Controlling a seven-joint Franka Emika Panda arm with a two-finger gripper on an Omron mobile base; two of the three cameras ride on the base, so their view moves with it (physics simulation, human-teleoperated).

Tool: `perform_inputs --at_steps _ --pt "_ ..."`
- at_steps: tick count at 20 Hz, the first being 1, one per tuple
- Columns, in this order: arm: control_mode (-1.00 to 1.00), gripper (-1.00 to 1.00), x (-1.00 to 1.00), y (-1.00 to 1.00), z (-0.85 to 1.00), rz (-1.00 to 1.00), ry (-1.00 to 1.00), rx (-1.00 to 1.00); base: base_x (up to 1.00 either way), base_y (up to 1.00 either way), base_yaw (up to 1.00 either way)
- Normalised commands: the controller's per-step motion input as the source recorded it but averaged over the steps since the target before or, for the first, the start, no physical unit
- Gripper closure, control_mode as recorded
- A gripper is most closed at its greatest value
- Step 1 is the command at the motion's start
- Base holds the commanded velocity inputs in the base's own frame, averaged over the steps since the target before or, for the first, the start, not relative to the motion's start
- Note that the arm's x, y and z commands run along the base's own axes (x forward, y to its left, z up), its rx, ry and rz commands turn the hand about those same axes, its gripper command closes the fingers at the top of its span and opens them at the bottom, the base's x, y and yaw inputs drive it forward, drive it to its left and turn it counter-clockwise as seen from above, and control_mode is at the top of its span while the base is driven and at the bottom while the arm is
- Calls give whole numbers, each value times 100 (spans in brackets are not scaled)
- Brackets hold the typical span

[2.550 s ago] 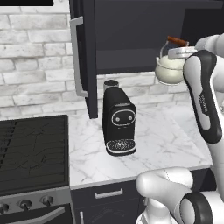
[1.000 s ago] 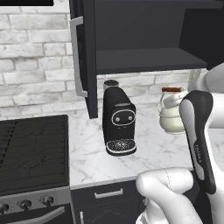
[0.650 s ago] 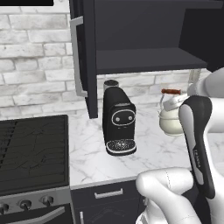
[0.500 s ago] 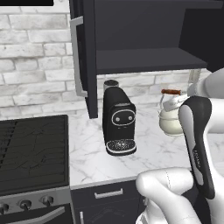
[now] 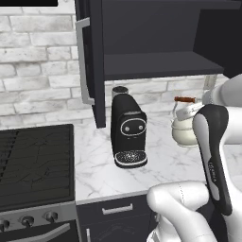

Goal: Open the cabinet, pick the kettle from the cabinet, and place it in the sink.

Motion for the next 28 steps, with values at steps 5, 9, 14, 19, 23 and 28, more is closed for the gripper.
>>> perform_inputs --at_steps 5,9,14,19,23,28 --pt "-100 100 0 0 0 0 0 0 0 0 0" --pt "-100 100 0 0 0 0 0 0 0 0 0" --pt "-100 100 0 0 0 0 0 0 0 0 0" --pt "-100 100 0 0 0 0 0 0 0 0 0" --pt "-100 100 0 0 0 0 0 0 0 0 0" --pt "-100 100 -7 -1 0 2 -2 0 0 0 0"
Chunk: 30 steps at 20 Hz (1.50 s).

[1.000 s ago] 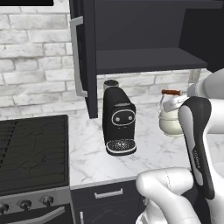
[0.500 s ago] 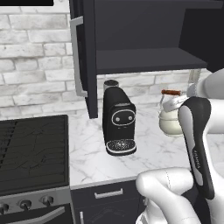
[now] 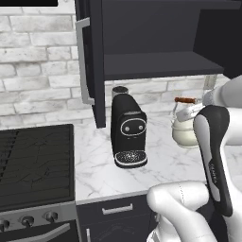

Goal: Open the cabinet, pick the kettle from the cabinet, and place it in the sink.

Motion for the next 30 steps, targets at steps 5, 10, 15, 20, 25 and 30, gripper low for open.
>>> perform_inputs --at_steps 5,10,15,20,25,30 --pt "-100 100 -49 -3 -3 21 -25 3 0 0 0" --pt "-100 100 -56 -6 -7 9 -12 10 0 0 0" --pt "-100 100 -35 0 -6 4 0 3 0 0 0" --pt "-100 100 0 0 0 0 34 0 0 0 0" --pt "-100 100 -6 1 -2 0 36 0 0 0 0" --pt "-100 100 -5 0 -2 0 23 3 0 0 0"
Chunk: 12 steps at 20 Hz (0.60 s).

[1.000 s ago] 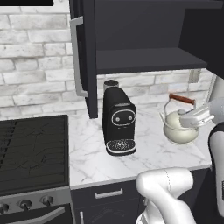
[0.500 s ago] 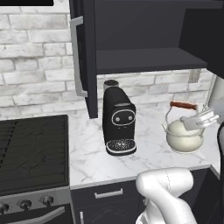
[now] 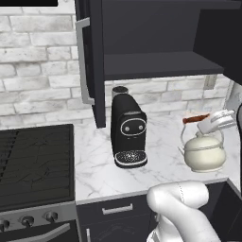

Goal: Open the cabinet, pick the kettle from the cabinet, and place it in the sink.

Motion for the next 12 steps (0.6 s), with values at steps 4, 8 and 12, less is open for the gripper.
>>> perform_inputs --at_steps 4,8,12 --pt "-100 100 -4 0 -4 0 3 0 0 0 0" --pt "-100 100 0 0 -1 0 3 0 0 0 0" --pt "-100 100 -4 0 -1 0 6 2 0 0 0"
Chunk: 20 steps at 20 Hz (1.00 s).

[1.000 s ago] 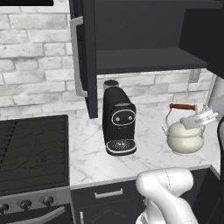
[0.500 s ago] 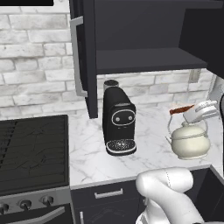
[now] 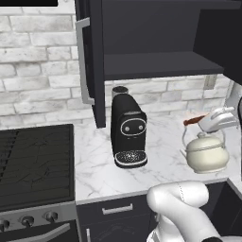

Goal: Open the cabinet, pick the kettle from the cabinet, and place it in the sink.

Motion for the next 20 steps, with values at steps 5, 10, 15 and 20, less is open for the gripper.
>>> perform_inputs --at_steps 5,10,15,20 --pt "-100 100 -4 0 -3 0 10 1 0 0 0" --pt "-100 100 -1 1 -3 0 17 0 0 0 0" --pt "-100 100 0 7 -8 0 28 0 0 0 0" --pt "-100 100 -1 2 -5 0 26 0 0 0 0"
